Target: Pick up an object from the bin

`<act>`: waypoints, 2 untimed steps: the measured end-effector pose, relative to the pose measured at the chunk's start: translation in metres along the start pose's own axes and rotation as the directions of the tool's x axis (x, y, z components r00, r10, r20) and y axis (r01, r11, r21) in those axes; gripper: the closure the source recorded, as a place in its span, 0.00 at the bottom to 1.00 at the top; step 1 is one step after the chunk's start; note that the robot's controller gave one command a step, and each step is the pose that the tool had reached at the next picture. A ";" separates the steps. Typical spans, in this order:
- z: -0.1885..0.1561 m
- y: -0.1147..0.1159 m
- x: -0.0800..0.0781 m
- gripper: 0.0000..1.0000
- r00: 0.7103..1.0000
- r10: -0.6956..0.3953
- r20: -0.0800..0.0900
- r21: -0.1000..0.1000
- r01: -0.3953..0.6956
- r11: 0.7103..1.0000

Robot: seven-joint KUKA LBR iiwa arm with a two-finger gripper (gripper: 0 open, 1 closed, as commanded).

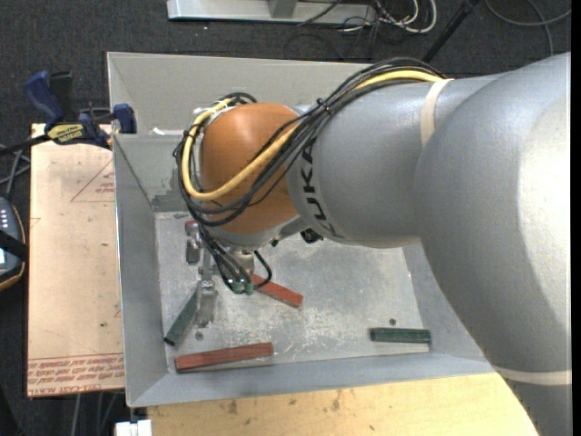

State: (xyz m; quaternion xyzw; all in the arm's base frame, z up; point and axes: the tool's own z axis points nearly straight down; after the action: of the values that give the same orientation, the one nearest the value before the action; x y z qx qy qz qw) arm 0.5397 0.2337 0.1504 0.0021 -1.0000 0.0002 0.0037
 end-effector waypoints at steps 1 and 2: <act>-0.004 -0.001 -0.002 0.00 1.000 0.004 0.007 -0.002 -0.004 1.000; 0.024 -0.007 0.011 0.00 0.987 -0.159 0.016 -0.002 0.159 0.987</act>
Offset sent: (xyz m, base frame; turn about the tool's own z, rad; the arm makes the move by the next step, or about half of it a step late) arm -0.0315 -0.0176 -0.0643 -0.3496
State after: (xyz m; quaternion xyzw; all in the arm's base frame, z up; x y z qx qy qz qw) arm 0.5286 0.2269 0.1269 0.0819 -0.9966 -0.0018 -0.0041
